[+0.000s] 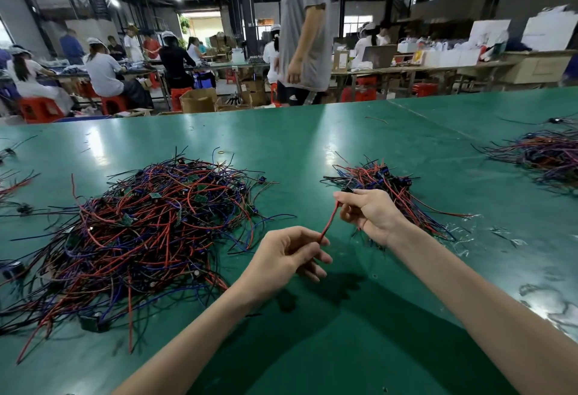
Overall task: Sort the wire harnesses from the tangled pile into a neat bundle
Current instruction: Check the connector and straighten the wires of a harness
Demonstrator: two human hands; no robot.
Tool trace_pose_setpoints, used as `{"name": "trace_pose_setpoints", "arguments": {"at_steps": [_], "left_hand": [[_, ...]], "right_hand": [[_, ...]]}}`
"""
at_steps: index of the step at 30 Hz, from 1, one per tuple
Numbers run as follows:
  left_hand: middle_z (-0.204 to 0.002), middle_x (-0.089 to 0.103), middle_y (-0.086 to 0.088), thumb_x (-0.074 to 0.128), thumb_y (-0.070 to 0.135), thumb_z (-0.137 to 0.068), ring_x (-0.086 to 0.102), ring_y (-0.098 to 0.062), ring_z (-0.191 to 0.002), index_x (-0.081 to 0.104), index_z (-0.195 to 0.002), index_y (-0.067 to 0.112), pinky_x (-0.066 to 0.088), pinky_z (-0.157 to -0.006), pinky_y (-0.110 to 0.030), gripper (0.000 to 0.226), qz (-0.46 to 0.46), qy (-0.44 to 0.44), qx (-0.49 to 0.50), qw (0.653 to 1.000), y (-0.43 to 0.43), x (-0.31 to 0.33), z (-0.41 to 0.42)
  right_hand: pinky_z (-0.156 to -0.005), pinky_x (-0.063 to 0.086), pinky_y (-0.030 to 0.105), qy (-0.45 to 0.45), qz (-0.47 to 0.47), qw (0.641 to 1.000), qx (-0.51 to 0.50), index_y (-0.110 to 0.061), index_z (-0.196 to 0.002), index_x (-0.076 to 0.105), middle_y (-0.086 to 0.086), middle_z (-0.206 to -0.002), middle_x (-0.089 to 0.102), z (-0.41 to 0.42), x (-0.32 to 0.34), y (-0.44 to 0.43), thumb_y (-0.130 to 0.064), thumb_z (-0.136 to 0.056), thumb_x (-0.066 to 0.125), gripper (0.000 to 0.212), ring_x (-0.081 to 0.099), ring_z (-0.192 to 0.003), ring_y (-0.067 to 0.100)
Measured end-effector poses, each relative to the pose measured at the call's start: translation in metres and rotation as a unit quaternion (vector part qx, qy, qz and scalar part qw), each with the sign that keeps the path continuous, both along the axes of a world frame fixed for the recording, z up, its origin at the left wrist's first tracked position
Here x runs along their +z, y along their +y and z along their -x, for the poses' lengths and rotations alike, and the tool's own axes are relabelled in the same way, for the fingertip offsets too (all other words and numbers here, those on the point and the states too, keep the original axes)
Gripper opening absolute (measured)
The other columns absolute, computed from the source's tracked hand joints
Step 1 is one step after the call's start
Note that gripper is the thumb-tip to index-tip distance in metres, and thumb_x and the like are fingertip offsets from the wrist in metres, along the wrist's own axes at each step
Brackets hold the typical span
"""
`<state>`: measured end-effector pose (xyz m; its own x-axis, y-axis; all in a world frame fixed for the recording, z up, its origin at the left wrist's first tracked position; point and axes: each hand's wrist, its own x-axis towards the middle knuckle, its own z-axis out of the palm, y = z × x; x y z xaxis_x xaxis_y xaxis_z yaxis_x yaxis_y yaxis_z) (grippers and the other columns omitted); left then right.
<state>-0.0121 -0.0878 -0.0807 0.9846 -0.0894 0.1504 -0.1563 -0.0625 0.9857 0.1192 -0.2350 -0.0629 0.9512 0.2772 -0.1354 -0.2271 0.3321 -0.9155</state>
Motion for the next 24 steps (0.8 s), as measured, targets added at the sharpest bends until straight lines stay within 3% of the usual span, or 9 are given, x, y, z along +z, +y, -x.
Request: {"name": "trace_pose_setpoints", "arguments": {"at_steps": [9,11,14,19,21,24], "left_hand": [[-0.058,0.067,-0.003,0.055,0.014,-0.095,0.061,-0.012,-0.043,0.063,-0.079,0.007,0.046,-0.041,-0.018,0.019,-0.047,0.068,-0.03,0.996,0.003,-0.002,-0.001],[-0.065,0.069,-0.005,0.054,0.011,-0.095,0.062,-0.012,-0.048,0.064,-0.086,0.005,0.048,-0.044,-0.018,0.014,-0.026,0.085,-0.031,0.996,0.003,-0.004,-0.001],[-0.077,0.072,-0.004,0.051,0.003,-0.095,0.064,-0.013,-0.054,0.062,-0.102,0.006,0.051,-0.047,-0.02,0.013,0.006,0.1,-0.028,0.995,0.002,-0.006,0.0],[-0.086,0.073,-0.005,0.047,-0.001,-0.096,0.065,-0.013,-0.055,0.056,-0.113,0.008,0.053,-0.048,-0.021,0.022,0.028,0.109,-0.025,0.993,-0.001,-0.005,0.0],[-0.088,0.072,-0.006,0.048,0.001,-0.096,0.065,-0.013,-0.056,0.055,-0.116,0.007,0.053,-0.048,-0.021,0.022,0.027,0.111,-0.02,0.993,-0.001,-0.003,0.0],[-0.088,0.071,-0.006,0.048,0.004,-0.097,0.064,-0.013,-0.057,0.056,-0.114,0.008,0.053,-0.048,-0.022,0.02,0.016,0.12,-0.012,0.993,0.0,-0.004,-0.002]], "right_hand": [[-0.042,0.045,0.016,-0.058,0.028,0.998,-0.027,-0.001,-0.067,0.059,0.001,-0.048,0.054,-0.002,0.0,0.0,0.003,-0.084,0.064,0.019,0.045,-0.037,0.003],[-0.043,0.046,0.017,-0.082,0.059,0.994,-0.04,-0.003,-0.068,0.06,0.006,-0.056,0.05,-0.002,0.0,0.001,0.0,-0.085,0.064,0.018,0.045,-0.037,0.003],[-0.042,0.046,0.018,-0.115,0.096,0.987,-0.055,-0.006,-0.086,0.058,0.006,-0.066,0.053,-0.004,0.006,-0.001,-0.003,-0.087,0.063,0.006,0.046,-0.039,0.003],[-0.051,0.048,0.026,-0.176,0.193,0.962,-0.086,-0.005,-0.099,0.049,0.01,-0.077,0.059,-0.036,0.04,-0.022,-0.008,-0.089,0.063,0.017,0.05,-0.054,0.014],[-0.059,0.048,0.033,-0.216,0.275,0.929,-0.122,-0.004,-0.107,0.05,0.01,-0.078,0.061,-0.056,0.052,-0.034,-0.013,-0.089,0.064,0.024,0.053,-0.058,0.018],[-0.075,0.05,0.037,-0.278,0.483,0.813,-0.17,-0.009,-0.109,0.057,0.013,-0.091,0.067,-0.08,0.057,-0.046,-0.026,-0.088,0.064,0.027,0.063,-0.079,0.026]]}}
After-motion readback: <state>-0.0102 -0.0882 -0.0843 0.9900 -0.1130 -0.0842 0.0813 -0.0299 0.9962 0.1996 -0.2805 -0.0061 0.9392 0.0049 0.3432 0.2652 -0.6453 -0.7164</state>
